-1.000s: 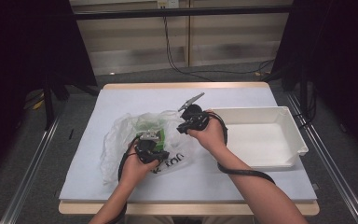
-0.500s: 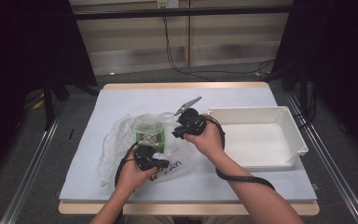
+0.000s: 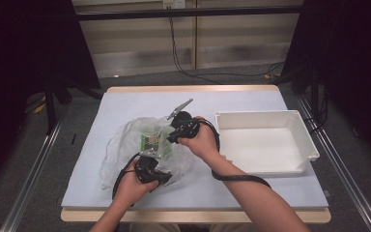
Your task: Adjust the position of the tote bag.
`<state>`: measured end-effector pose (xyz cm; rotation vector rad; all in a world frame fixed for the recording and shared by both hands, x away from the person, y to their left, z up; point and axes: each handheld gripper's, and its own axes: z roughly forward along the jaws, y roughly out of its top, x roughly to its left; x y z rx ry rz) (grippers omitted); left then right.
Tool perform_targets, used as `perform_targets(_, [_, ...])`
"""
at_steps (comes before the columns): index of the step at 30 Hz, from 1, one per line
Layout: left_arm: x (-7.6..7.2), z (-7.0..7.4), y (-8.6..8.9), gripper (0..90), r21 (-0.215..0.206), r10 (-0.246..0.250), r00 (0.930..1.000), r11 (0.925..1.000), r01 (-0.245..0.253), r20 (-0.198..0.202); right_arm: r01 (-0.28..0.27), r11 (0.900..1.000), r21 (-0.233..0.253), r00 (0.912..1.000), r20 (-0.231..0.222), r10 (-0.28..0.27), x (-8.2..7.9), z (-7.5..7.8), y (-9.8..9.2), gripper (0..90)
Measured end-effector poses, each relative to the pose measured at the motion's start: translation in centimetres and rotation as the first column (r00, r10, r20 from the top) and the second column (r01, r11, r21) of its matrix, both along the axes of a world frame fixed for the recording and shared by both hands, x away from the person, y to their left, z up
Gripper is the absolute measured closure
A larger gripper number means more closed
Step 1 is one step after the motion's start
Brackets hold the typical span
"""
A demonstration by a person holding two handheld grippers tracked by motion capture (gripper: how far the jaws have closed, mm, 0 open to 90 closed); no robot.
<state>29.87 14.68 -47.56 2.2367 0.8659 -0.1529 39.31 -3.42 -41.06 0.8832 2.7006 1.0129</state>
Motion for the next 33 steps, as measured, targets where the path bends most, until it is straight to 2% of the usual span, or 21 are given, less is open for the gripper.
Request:
perform_targets(4, [-0.5,0.0,0.3,90.0,-0.004,-0.007,0.9999,1.0000,0.007,-0.008,0.020,1.000,-0.018,0.9996,-0.018,-0.021,1.3,-0.6,-0.2,78.8])
perform_targets(7, [-0.6,0.0,0.6,90.0,0.006,-0.010,0.9999,0.9999,0.010,-0.008,0.049,0.997,-0.060,0.9983,-0.027,-0.051,2.0,-1.2,-0.4,80.4])
perform_targets(8, [-0.6,0.0,0.6,90.0,0.003,-0.004,1.0000,1.0000,0.004,-0.007,0.049,0.995,-0.085,0.9986,-0.017,-0.050,2.2,-1.3,-0.5,80.8])
perform_targets(11, [-0.8,0.1,0.6,90.0,0.009,-0.004,1.0000,1.0000,0.004,-0.009,0.070,0.993,-0.096,0.9969,-0.028,-0.073,2.6,-1.5,-0.8,81.7])
perform_targets(13, [-0.8,0.1,0.7,90.0,0.012,-0.008,0.9999,0.9999,0.008,-0.007,0.080,0.990,-0.115,0.9965,-0.015,-0.082,3.0,-1.6,-1.0,82.6])
perform_targets(15, [-0.9,0.1,0.7,90.0,0.008,-0.004,0.9999,1.0000,0.004,-0.015,0.088,0.990,-0.113,0.9952,-0.032,-0.092,3.4,-1.8,-1.2,83.9])
perform_targets(17, [-0.9,0.1,0.7,90.0,0.007,-0.001,0.9999,1.0000,0.001,-0.017,0.098,0.985,-0.143,0.9944,-0.024,-0.103,4.0,-1.9,-1.5,84.9])
perform_targets(22, [-0.8,0.0,0.8,90.0,-0.003,-0.005,0.9997,1.0000,0.005,-0.025,0.123,0.979,-0.161,0.9907,-0.037,-0.131,5.3,-2.4,-2.1,86.9])
perform_targets(23, [-0.8,0.0,0.8,90.0,-0.002,-0.008,0.9997,1.0000,0.008,-0.025,0.132,0.980,-0.152,0.9896,-0.037,-0.139,5.5,-2.4,-2.1,87.3])
perform_targets(25, [-0.7,0.0,0.8,90.0,0.000,-0.007,0.9996,1.0000,0.007,-0.028,0.128,0.979,-0.157,0.9906,-0.027,-0.134,5.8,-2.4,-2.0,87.3])
perform_targets(27, [-0.7,0.0,0.8,90.0,-0.003,-0.007,0.9994,1.0000,0.006,-0.033,0.131,0.981,-0.145,0.9898,-0.037,-0.138,6.0,-2.6,-2.0,87.3])
perform_targets(30, [-0.7,0.0,0.8,90.0,-0.003,-0.009,0.9994,0.9999,0.009,-0.032,0.137,0.978,-0.158,0.9899,-0.015,-0.141,6.4,-2.6,-2.0,87.4])
perform_targets(33, [-0.7,0.0,0.8,90.0,-0.001,-0.016,0.9993,0.9999,0.016,-0.033,0.140,0.978,-0.154,0.9893,-0.020,-0.144,7.0,-2.6,-2.1,87.7])
